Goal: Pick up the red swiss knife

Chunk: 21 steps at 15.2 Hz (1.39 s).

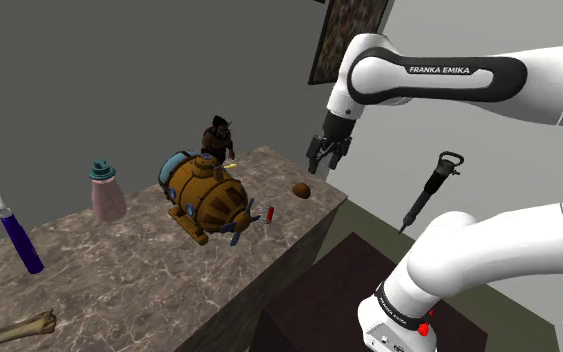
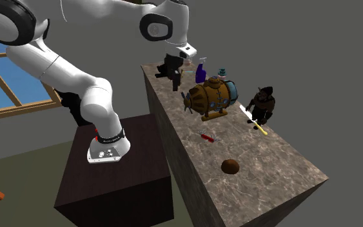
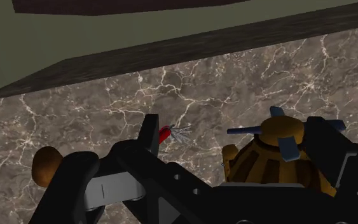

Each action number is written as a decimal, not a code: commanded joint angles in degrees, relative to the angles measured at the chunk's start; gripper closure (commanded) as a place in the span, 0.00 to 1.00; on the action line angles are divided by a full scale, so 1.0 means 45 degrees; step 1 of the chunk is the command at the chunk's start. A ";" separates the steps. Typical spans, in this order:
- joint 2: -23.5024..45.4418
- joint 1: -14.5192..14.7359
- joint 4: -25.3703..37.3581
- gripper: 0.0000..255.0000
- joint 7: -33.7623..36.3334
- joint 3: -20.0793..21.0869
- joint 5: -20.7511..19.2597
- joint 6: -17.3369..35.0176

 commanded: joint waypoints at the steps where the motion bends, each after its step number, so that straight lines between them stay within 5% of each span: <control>1: 0.0556 -0.0141 -0.0391 0.00 0.0366 0.0116 0.0025 0.1079; 11: 0.4717 -0.0746 -0.0884 0.00 0.2401 0.0694 0.0029 0.6161; 21: 0.9846 -0.1211 0.0498 0.00 0.4793 0.0615 -0.0739 1.0269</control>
